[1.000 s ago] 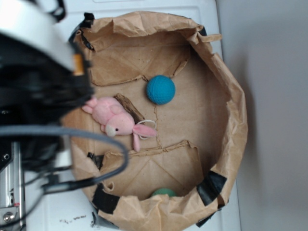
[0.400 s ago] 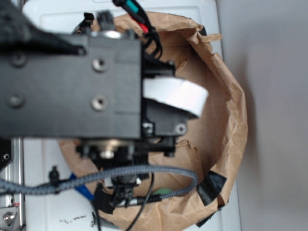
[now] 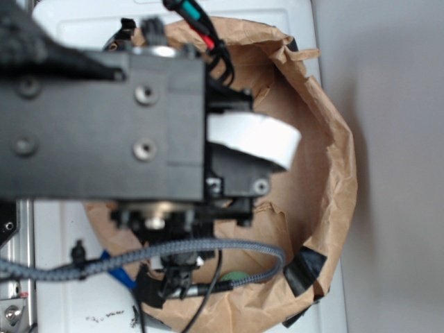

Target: Grab the blue ball.

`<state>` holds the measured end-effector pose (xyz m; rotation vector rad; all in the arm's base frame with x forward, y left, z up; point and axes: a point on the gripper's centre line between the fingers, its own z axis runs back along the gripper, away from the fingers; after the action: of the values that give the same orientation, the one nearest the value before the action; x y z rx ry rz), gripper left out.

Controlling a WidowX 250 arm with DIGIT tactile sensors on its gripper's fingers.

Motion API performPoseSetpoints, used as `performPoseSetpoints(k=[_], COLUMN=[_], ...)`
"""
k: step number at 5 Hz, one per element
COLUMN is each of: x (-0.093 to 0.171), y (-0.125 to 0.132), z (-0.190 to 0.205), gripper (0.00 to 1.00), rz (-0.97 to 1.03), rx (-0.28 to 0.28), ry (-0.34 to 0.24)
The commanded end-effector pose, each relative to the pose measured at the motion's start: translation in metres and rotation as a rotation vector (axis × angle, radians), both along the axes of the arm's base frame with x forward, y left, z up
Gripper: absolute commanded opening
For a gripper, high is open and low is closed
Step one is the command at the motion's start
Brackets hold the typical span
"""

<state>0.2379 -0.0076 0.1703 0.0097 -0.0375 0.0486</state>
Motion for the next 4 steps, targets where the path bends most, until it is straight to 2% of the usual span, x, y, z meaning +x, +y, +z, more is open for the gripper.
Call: performPoseSetpoints(k=[1, 2, 3, 4], x=[0.033, 0.034, 0.034, 0.049], y=[0.034, 0.043, 0.055, 0.052], z=[-0.039, -0.054, -0.065, -0.09], gripper=[1.0, 1.0, 1.0, 1.0], rz=[0.076, 0.069, 0.108, 0.121], rx=[0.019, 0.03, 0.011, 0.057], ry=[0.012, -0.021, -0.081, -0.114])
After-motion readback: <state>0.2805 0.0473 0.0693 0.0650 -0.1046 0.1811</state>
